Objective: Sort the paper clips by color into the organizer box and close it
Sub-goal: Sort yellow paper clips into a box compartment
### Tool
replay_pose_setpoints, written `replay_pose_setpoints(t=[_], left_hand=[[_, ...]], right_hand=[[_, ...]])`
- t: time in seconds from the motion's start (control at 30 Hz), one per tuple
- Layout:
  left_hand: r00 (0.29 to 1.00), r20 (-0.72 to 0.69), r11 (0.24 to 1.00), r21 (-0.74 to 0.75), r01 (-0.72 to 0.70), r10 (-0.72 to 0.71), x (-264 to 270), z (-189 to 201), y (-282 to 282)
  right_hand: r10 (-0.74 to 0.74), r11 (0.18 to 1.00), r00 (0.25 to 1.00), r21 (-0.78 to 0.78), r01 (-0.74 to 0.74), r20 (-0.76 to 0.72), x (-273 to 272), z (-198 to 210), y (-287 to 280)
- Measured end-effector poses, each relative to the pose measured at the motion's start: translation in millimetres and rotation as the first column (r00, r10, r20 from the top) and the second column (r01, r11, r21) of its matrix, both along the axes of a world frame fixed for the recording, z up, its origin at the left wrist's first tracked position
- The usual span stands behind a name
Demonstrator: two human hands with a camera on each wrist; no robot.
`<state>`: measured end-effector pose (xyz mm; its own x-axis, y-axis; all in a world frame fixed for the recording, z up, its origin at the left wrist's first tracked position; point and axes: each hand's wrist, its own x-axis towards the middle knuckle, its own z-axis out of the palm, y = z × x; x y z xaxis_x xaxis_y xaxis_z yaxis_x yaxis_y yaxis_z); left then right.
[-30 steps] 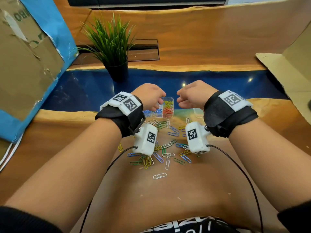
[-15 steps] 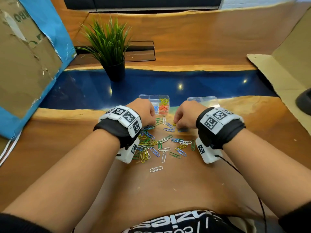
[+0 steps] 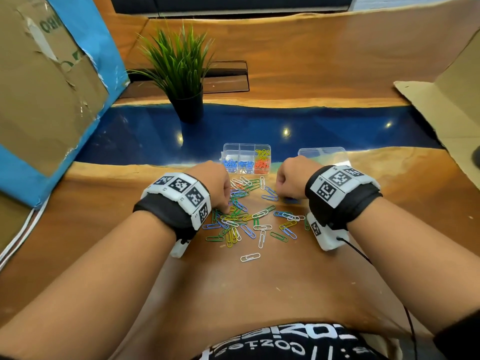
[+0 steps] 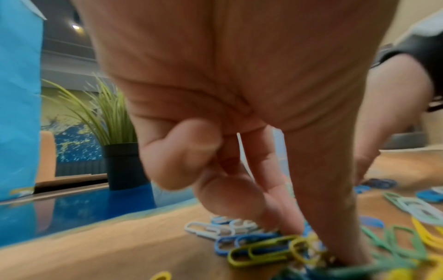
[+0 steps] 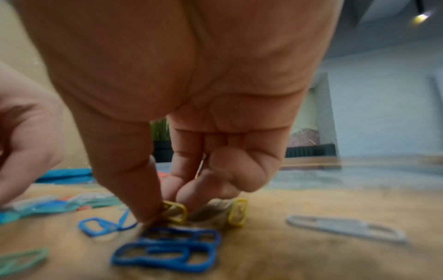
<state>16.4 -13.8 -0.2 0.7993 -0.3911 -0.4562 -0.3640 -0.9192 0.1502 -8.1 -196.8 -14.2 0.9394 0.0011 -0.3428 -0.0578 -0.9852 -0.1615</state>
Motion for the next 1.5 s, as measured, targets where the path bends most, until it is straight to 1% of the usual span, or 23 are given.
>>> replay_pose_setpoints(t=[0.1,0.17,0.23,0.3,0.47,0.5,0.57,0.6,0.67,0.7,0.73,0.77,0.83,0.9,0.97,1.1,1.17,1.27,1.33,1.37,1.4,1.43,1.5], left_hand=[[1.000,0.020,1.000,0.015,0.020,-0.020,-3,-2,-3],[0.999,0.032,0.999,0.017,0.033,-0.033,-3,-1,-4],[0.998,0.029,0.999,0.011,0.048,-0.048,-4,0,-3],[0.998,0.020,0.998,0.006,0.060,-0.060,-3,0,-3],[0.998,-0.002,0.998,0.009,0.065,-0.065,-2,3,-4],[0.998,-0.006,0.998,0.007,0.065,-0.065,-2,3,-4],[0.998,-0.003,0.998,0.005,0.063,-0.063,-2,3,-4],[0.998,0.009,0.998,0.006,0.062,-0.062,-3,3,-4],[0.998,0.027,0.998,0.011,0.055,-0.055,-3,2,-3],[0.999,0.019,0.999,0.008,0.051,-0.051,-3,1,-3],[0.999,0.004,0.999,-0.001,0.049,-0.049,-3,1,-2],[0.999,-0.007,0.999,-0.021,0.047,-0.047,-3,0,-1],[0.999,-0.019,0.995,-0.100,0.024,-0.026,-2,-1,1],[0.997,-0.067,0.972,-0.227,-0.058,0.043,0,-1,5],[0.970,-0.214,0.909,-0.374,-0.186,0.110,0,0,9],[0.900,-0.409,0.693,-0.604,-0.393,0.154,-3,2,17],[0.872,-0.456,0.621,-0.636,-0.458,0.177,-6,0,19],[0.845,-0.501,0.584,-0.634,-0.507,0.189,-10,-6,25],[0.831,-0.520,0.561,-0.635,-0.531,0.198,-12,-9,27],[0.824,-0.529,0.543,-0.639,-0.545,0.204,-12,-10,28],[0.815,-0.541,0.521,-0.644,-0.561,0.208,-13,-10,28],[0.804,-0.555,0.499,-0.645,-0.578,0.214,-12,-10,29],[0.786,-0.576,0.496,-0.627,-0.601,0.225,-12,-11,29]], right_hand=[[-0.080,0.986,0.997,0.149,0.076,0.022,0,2,-5],[-0.235,0.887,0.972,0.408,0.218,-0.008,-1,4,-15],[-0.392,0.676,0.914,0.639,0.366,-0.108,-5,7,-24],[-0.473,0.477,0.853,0.749,0.459,-0.222,-8,8,-32],[-0.519,0.023,0.713,0.826,0.563,-0.471,-15,7,-43],[-0.522,-0.033,0.693,0.824,0.566,-0.498,-15,7,-44],[-0.542,-0.005,0.682,0.813,0.582,-0.491,-13,7,-45],[-0.562,0.093,0.696,0.802,0.590,-0.446,-11,6,-44],[-0.552,0.479,0.797,0.690,0.543,-0.245,-10,5,-41],[-0.490,0.680,0.861,0.558,0.475,-0.136,-9,4,-40],[-0.411,0.826,0.910,0.400,0.398,-0.056,-8,3,-39],[-0.349,0.905,0.937,0.252,0.342,-0.019,-7,1,-38],[-0.302,0.949,0.953,0.093,0.301,0.000,-3,-2,-36],[-0.283,0.959,0.959,0.021,0.282,0.010,-1,-4,-32],[-0.263,0.965,0.965,-0.007,0.263,0.015,2,-5,-29],[-0.247,0.969,0.969,-0.020,0.247,-0.010,3,-4,-27],[-0.243,0.970,0.969,-0.029,0.242,-0.055,2,-4,-26],[-0.258,0.966,0.961,-0.021,0.258,-0.095,0,-4,-30],[-0.291,0.950,0.948,0.076,0.302,-0.131,-4,-4,-34],[-0.322,0.912,0.930,0.207,0.354,-0.175,-6,-4,-36],[-0.360,0.816,0.899,0.383,0.433,-0.248,-10,-3,-36],[-0.391,0.662,0.861,0.551,0.508,-0.324,-14,-3,-37],[-0.376,0.320,0.808,0.755,0.572,-0.453,-20,-3,-40]])
